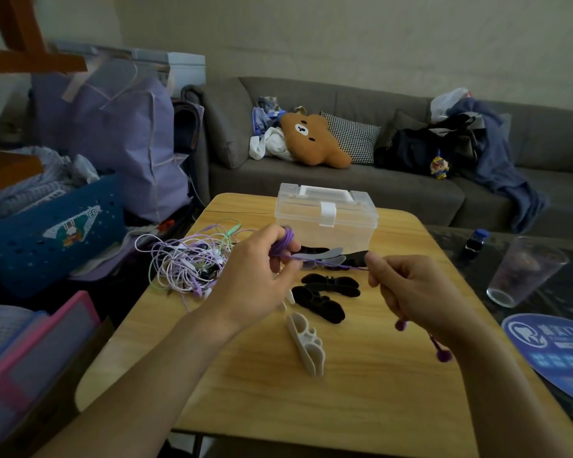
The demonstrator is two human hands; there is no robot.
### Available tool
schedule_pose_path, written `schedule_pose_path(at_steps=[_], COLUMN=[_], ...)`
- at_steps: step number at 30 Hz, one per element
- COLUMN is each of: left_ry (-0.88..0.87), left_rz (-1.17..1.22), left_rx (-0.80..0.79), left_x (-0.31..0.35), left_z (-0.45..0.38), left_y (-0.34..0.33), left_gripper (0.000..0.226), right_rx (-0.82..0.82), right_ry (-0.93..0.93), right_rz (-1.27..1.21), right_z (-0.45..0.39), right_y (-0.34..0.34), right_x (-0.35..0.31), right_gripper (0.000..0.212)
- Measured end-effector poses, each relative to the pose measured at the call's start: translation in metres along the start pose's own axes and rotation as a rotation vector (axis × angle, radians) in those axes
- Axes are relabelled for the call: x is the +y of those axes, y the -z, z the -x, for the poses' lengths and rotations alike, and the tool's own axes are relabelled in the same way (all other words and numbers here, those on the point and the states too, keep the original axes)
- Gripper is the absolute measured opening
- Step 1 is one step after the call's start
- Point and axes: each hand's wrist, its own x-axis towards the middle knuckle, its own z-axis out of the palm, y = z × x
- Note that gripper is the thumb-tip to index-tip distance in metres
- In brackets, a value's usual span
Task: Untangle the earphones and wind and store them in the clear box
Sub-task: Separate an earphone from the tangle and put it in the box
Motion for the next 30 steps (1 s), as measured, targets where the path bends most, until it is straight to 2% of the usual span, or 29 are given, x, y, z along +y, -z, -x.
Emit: schedule_pose_path(at_steps=[5,8,11,13,15,20,23,26,28,30], left_ry=[-0.018,0.015,0.033,0.036,0.022,-0.069,-0.132,-0.227,-0.275,-0.247], left_rz=[-0.006,0.035,0.090,0.103,0.092,0.081,0.078,0.031,-0.058,-0.091], left_rx=[0.048,0.028,-0.023,-0.018,-0.002,-0.001,-0.001,0.055,0.132,0.227], left_x=[-0.004,-0.008,-0.009,-0.009,-0.009,0.000,0.001,0.000,-0.003,-0.009], left_z=[-0.004,-0.005,-0.006,-0.005,-0.005,-0.001,0.000,-0.001,-0.004,-0.007], left_y=[0.007,0.013,0.013,0.013,0.010,-0.004,-0.006,0.000,0.003,0.010], left_gripper=[0.015,0.014,0.009,0.012,0.011,0.018,0.020,0.029,0.025,0.021], right_rx=[0.049,0.028,0.021,0.054,0.110,-0.081,-0.033,-0.039,-0.059,-0.014], right_ry=[0.031,0.037,-0.001,-0.041,0.007,0.258,0.314,0.244,0.205,0.203], right_rz=[-0.023,-0.034,0.061,0.153,0.220,-0.039,-0.126,-0.139,-0.095,-0.092], right_z=[0.004,0.004,0.002,-0.001,-0.005,-0.003,-0.002,-0.002,-0.001,0.002], right_y=[0.012,0.017,0.018,0.013,0.003,-0.030,-0.036,-0.032,-0.027,-0.019], right_x=[0.009,0.015,0.017,0.017,0.015,-0.001,-0.005,-0.008,-0.009,-0.010], right_gripper=[0.037,0.030,0.017,0.022,0.029,0.035,0.024,0.019,0.018,0.015])
